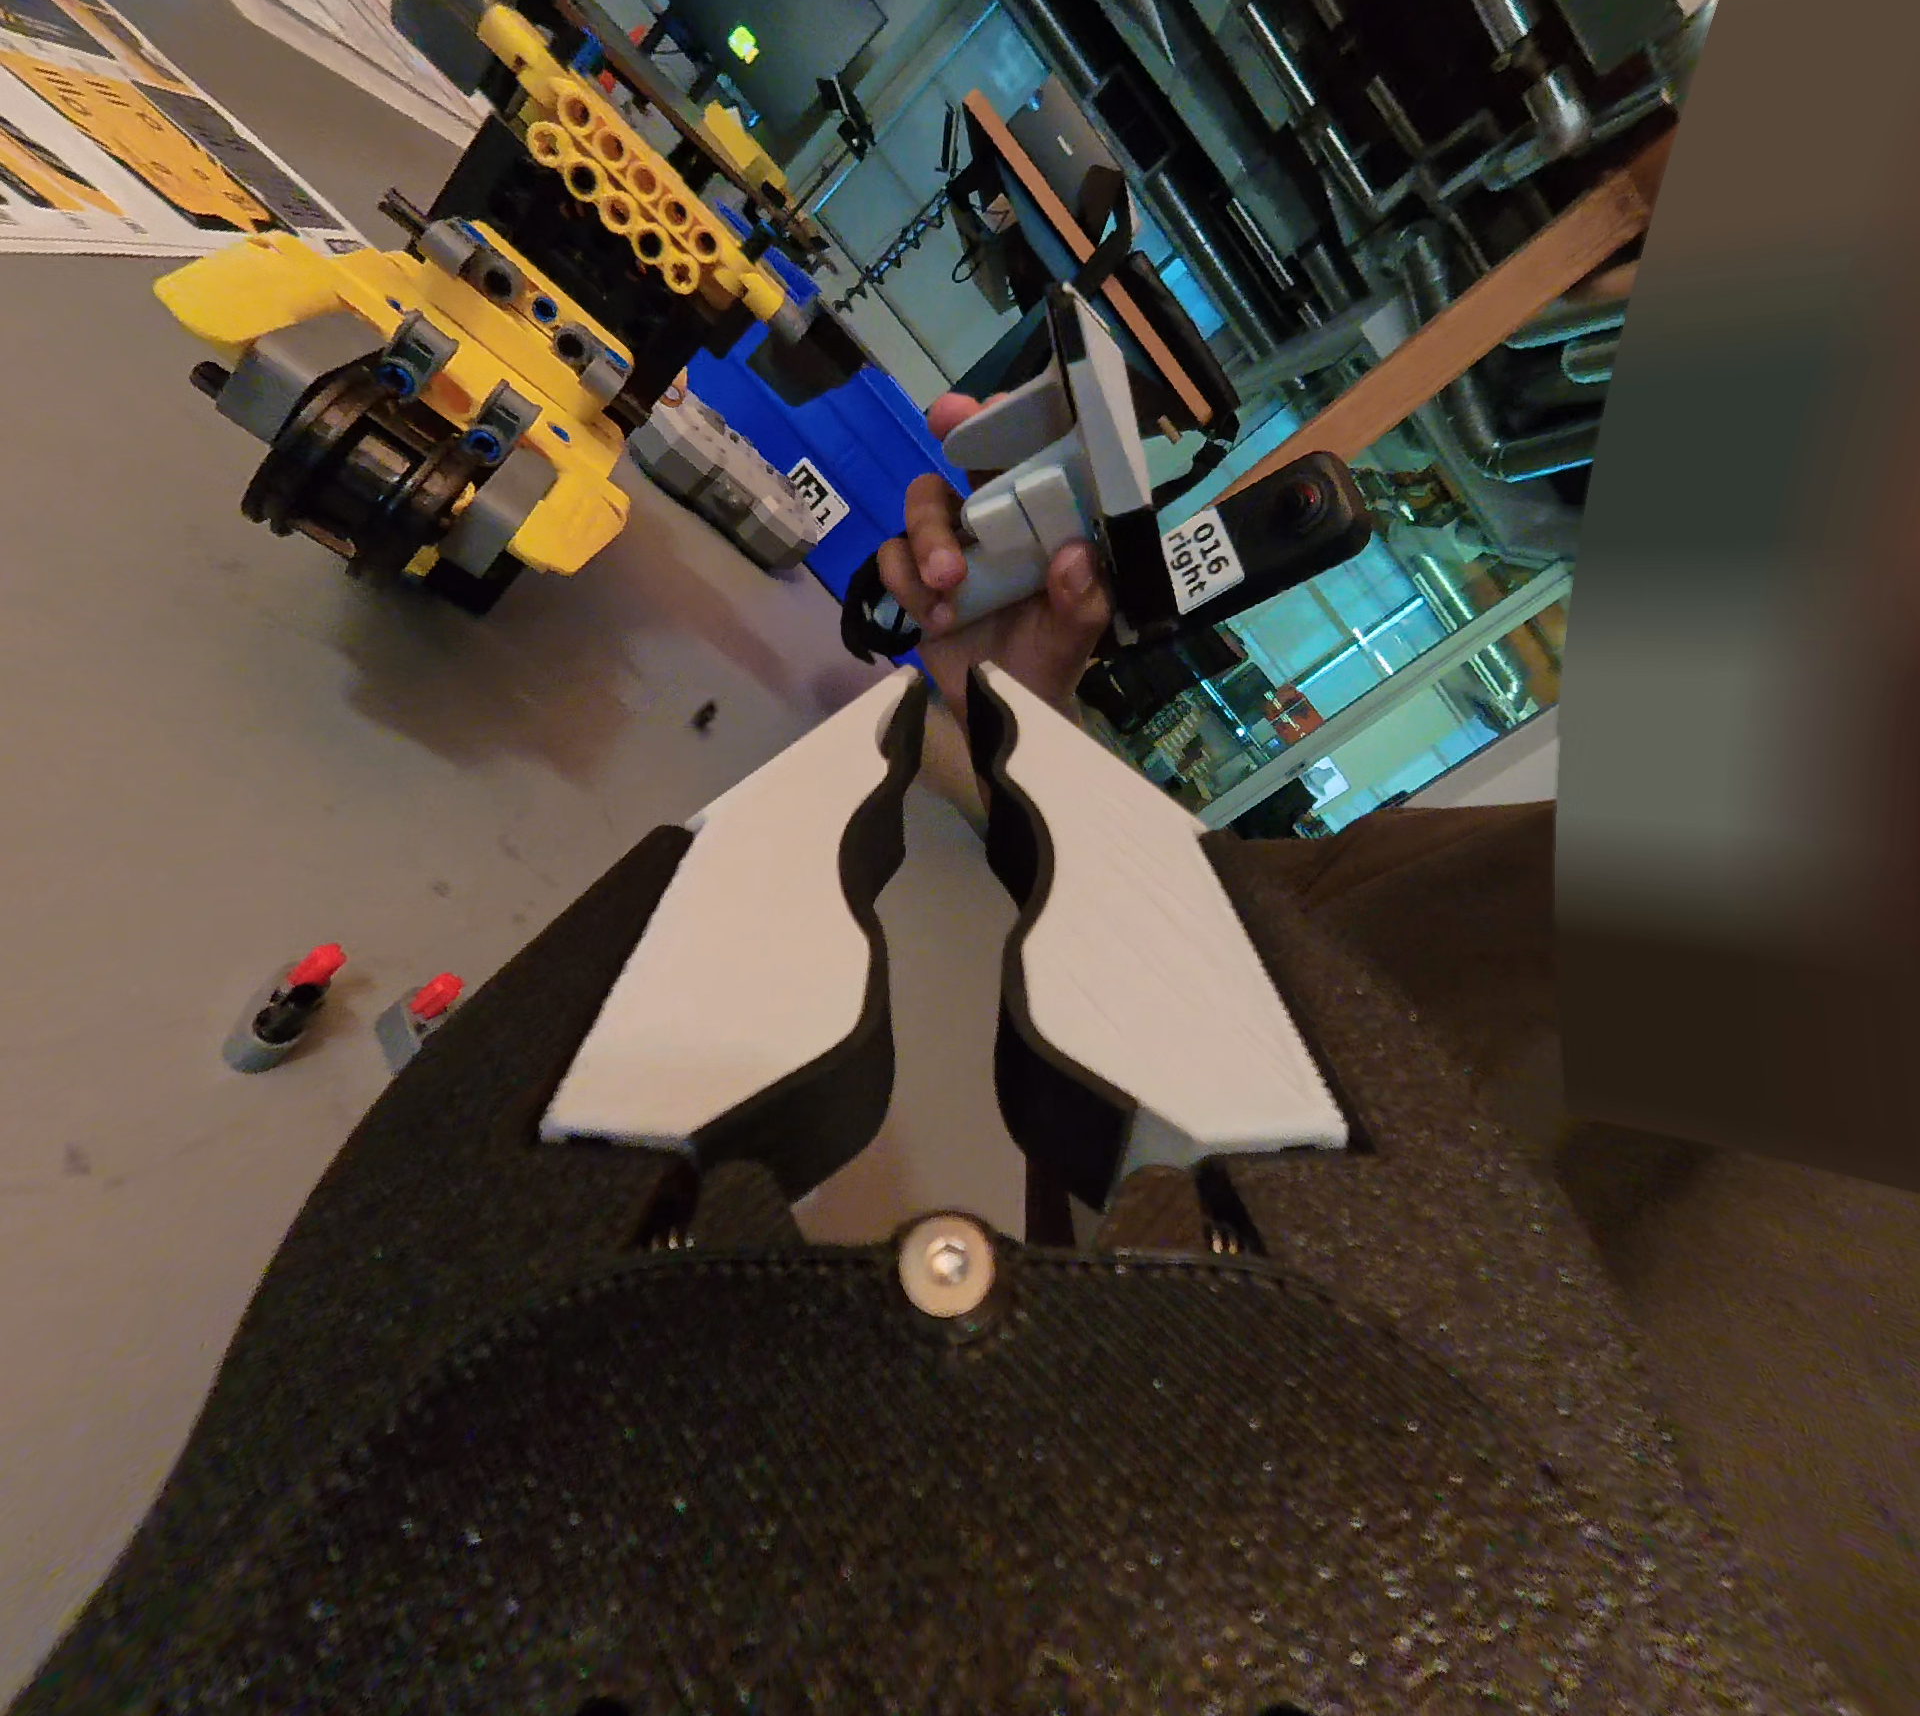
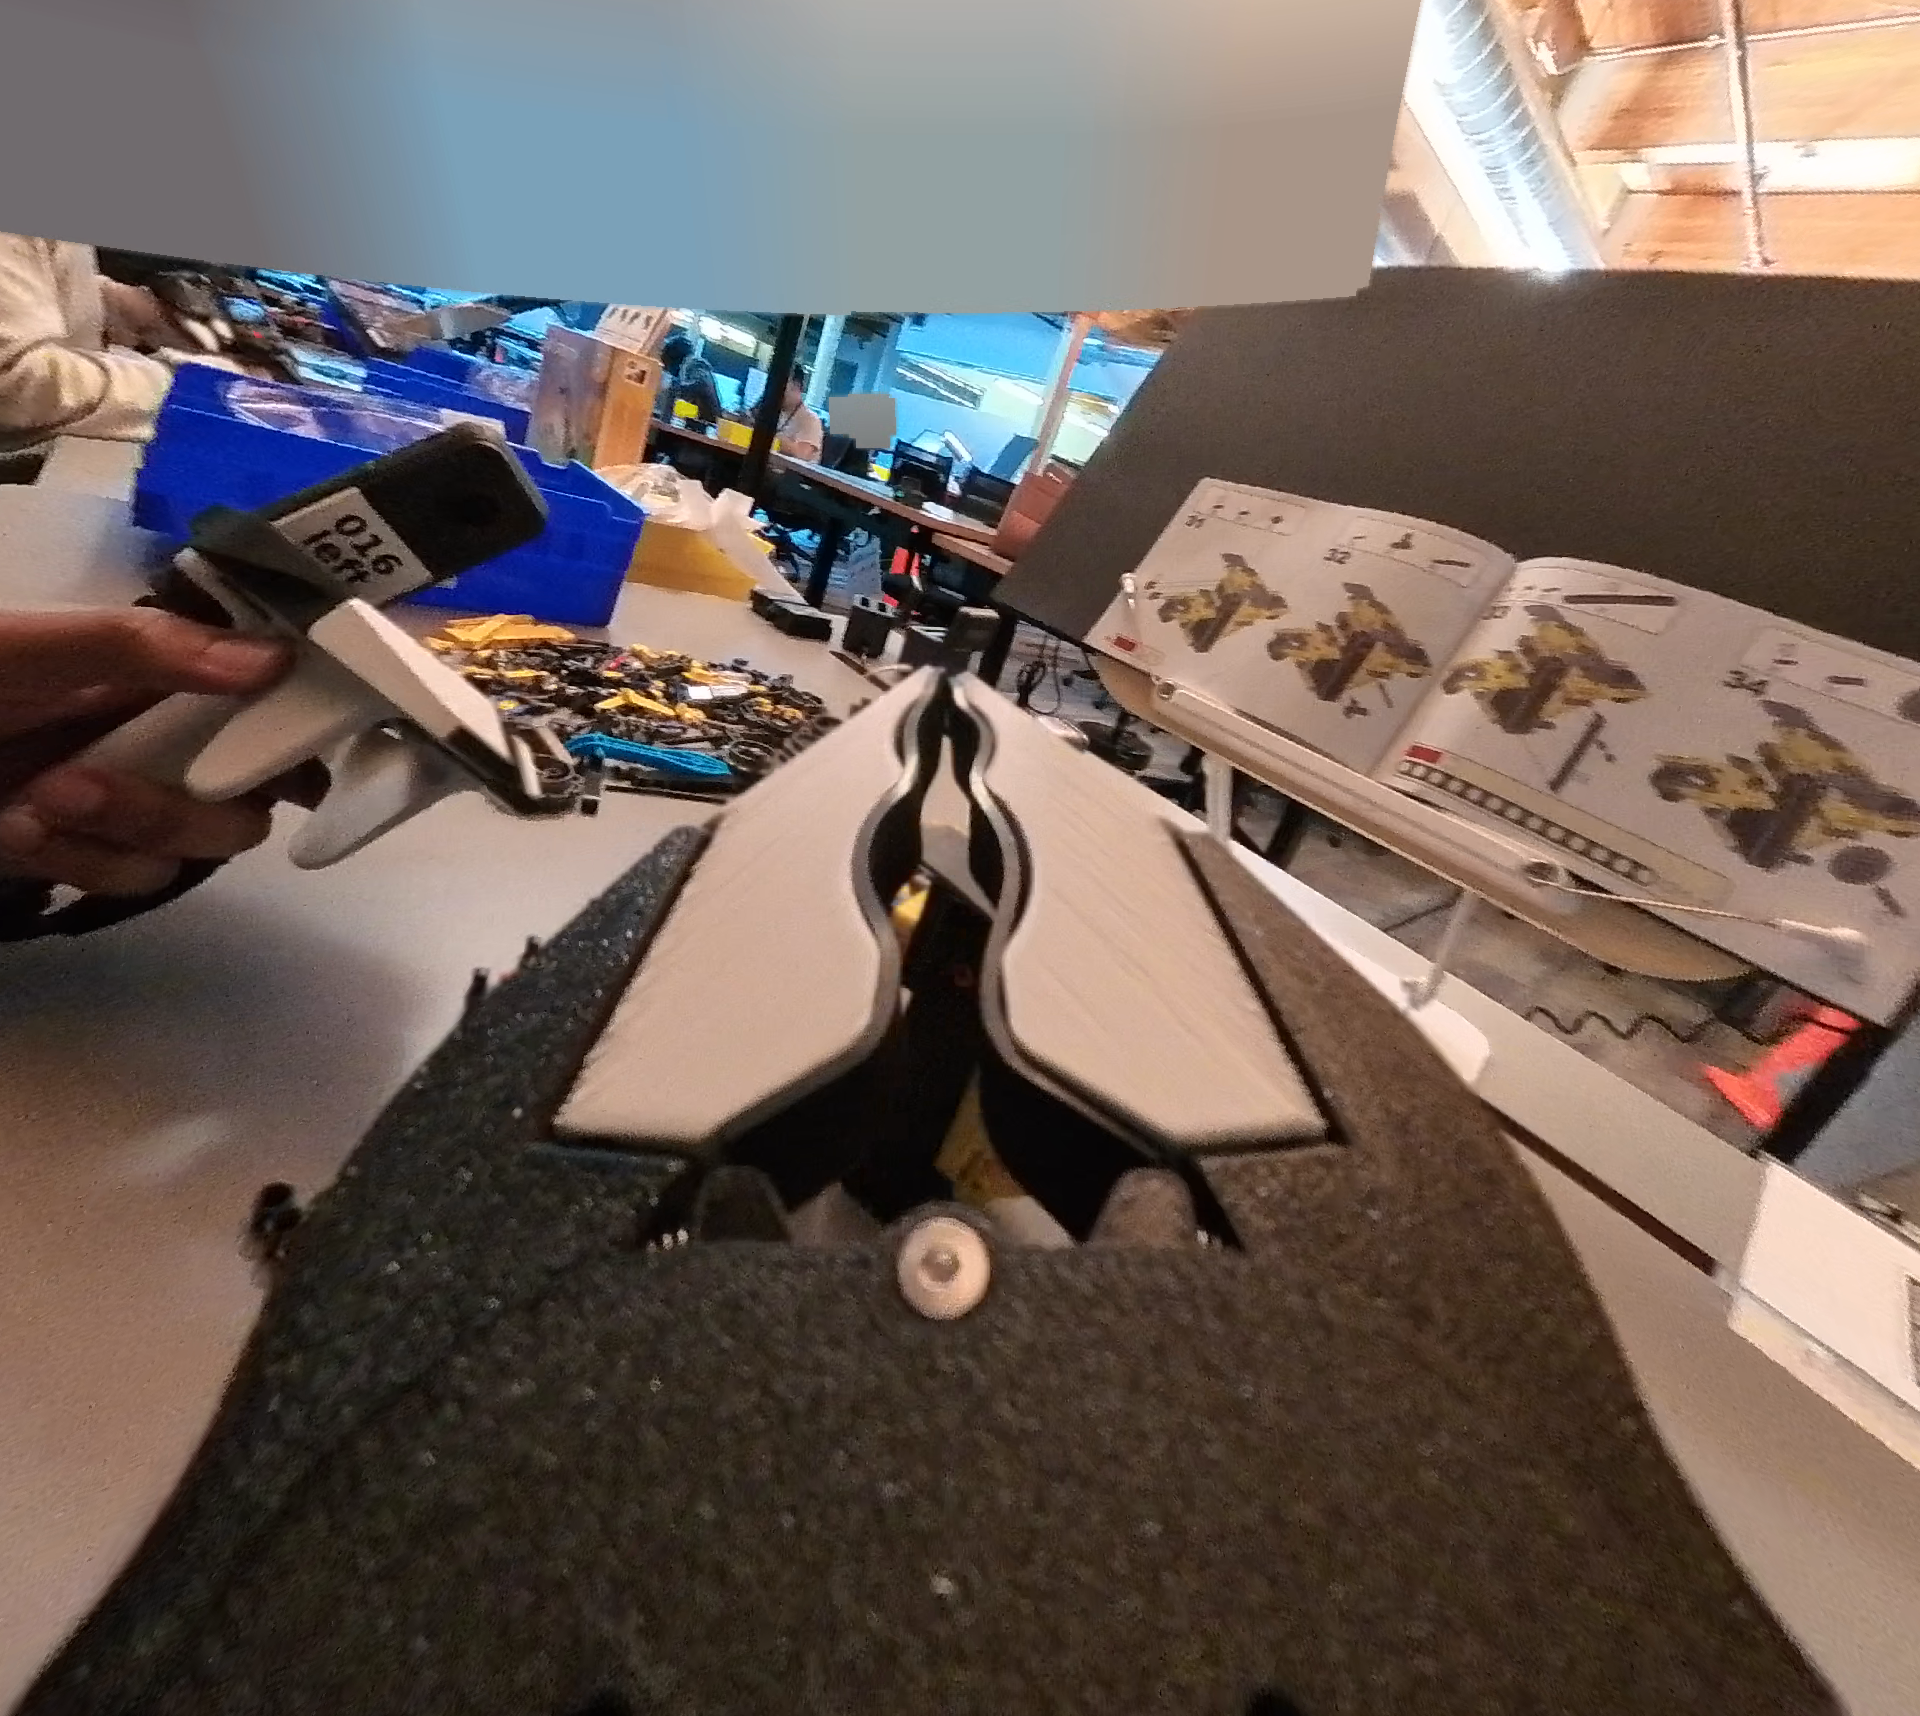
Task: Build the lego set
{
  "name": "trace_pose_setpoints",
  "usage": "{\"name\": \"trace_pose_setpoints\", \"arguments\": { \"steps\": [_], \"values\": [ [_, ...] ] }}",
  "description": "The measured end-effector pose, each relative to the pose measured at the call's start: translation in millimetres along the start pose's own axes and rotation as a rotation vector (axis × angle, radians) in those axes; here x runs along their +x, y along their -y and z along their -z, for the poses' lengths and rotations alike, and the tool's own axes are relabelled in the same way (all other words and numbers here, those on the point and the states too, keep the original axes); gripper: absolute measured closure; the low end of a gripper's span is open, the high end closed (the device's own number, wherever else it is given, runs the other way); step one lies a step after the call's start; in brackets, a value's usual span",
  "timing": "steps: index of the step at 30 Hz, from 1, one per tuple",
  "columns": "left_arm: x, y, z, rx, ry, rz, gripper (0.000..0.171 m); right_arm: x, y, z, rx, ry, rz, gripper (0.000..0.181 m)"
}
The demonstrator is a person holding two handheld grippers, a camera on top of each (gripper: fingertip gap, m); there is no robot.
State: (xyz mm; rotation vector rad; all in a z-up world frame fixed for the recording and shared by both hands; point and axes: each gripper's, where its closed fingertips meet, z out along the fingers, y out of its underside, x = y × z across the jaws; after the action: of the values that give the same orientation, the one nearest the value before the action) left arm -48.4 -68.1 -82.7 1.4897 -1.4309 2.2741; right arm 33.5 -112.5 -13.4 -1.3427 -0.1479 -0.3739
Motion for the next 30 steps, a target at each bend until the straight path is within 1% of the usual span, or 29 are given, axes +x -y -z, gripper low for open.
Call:
{"name": "trace_pose_setpoints", "arguments": {
  "steps": [2, 5, 7, 8, 9, 11, 12, 13, 17, 19, 21, 22, 23, 25, 27, 30],
  "values": [
    [2, -1, -1, -0.009, -0.004, 0.007, 0.168, 6, -10, 3, -0.081, -0.011, -0.011, 0.181],
    [2, -4, -2, -0.03, 0.008, -0.001, 0.167, 2, -48, 19, -0.357, 0.043, -0.119, 0.161],
    [-1, -6, -3, -0.042, 0.032, -0.02, 0.166, -5, -77, 40, -0.534, 0.072, -0.237, 0.143],
    [-2, -7, -4, -0.046, 0.04, -0.026, 0.166, -9, -90, 51, -0.606, 0.079, -0.289, 0.141],
    [-3, -7, -5, -0.047, 0.043, -0.029, 0.165, -13, -102, 60, -0.656, 0.083, -0.333, 0.141],
    [-6, -8, -8, -0.048, 0.04, -0.023, 0.165, -25, -122, 72, -0.727, 0.105, -0.394, 0.146],
    [-7, -8, -10, -0.049, 0.033, -0.015, 0.165, -33, -127, 76, -0.772, 0.144, -0.414, 0.148],
    [-6, -9, -11, -0.052, 0.023, -0.006, 0.164, -43, -130, 78, -0.807, 0.197, -0.431, 0.145],
    [-3, -13, -16, -0.068, 0.009, -0.007, 0.164, -72, -134, 83, -0.873, 0.381, -0.432, 0.145],
    [0, -15, -16, -0.071, 0.009, -0.016, 0.163, -80, -135, 86, -0.894, 0.448, -0.445, 0.146],
    [1, -17, -15, -0.07, 0.011, -0.02, 0.162, -83, -138, 89, -0.917, 0.488, -0.433, 0.154],
    [2, -17, -15, -0.069, 0.007, -0.018, 0.162, -83, -139, 90, -0.918, 0.499, -0.41, 0.156],
    [2, -18, -14, -0.067, 0.005, -0.015, 0.162, -84, -139, 91, -0.916, 0.509, -0.382, 0.163],
    [2, -20, -13, -0.066, 0.006, -0.01, 0.161, -86, -139, 94, -0.919, 0.521, -0.334, 0.166],
    [2, -22, -12, -0.07, 0.009, -0.012, 0.161, -83, -141, 93, -0.917, 0.492, -0.25, 0.176],
    [2, -27, -14, -0.086, 0.011, -0.014, 0.159, -87, -139, 92, -0.897, 0.485, -0.157, 0.178]
  ]
}}
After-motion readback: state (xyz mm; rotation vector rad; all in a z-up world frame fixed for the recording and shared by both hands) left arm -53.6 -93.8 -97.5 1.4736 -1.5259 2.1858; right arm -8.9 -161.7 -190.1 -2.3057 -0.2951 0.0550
